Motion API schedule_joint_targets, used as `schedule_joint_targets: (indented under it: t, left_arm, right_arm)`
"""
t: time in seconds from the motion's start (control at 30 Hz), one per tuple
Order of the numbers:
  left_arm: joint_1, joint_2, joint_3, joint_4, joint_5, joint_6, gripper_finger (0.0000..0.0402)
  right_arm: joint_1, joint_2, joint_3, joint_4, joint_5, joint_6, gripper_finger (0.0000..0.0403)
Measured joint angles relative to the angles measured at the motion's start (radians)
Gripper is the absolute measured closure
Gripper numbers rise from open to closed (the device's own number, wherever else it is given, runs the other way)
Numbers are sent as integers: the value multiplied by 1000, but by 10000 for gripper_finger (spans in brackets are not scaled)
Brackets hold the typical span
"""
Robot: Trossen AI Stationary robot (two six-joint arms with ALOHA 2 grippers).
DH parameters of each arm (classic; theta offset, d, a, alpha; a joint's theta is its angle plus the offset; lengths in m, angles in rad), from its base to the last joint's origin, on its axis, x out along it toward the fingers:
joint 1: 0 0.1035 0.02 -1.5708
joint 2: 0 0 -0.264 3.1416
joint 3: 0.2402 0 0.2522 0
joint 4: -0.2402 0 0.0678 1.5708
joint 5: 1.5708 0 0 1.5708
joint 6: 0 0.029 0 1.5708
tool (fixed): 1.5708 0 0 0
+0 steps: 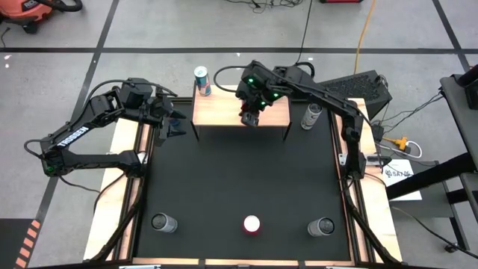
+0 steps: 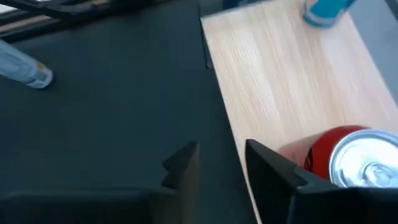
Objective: Place canned beverage on shelf
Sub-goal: Put the top red black soda can on the shelf
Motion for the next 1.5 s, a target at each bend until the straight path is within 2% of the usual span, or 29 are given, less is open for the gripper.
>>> schedule_joint_targets:
  t: [0.23,0.4,0.77,0.97,1.1,1.5]
  left_arm:
    - [0,0,0,11,-67,0,102]
    - [0,0,0,10,-102,0,102]
    - [0,0,0,8,-107,0,102]
    - [0,0,0,8,-107,0,102]
    - [0,0,0,8,-107,0,102]
    - [0,0,0,8,-107,0,102]
  right_arm:
    - [10,55,0,8,2,9,370]
    - [8,81,0,-17,21,25,400]
    - [13,91,0,-75,105,47,402]
    - [2,91,0,-88,117,47,403]
    - [-5,91,0,-99,184,47,403]
    - [-49,91,0,-116,184,43,403]
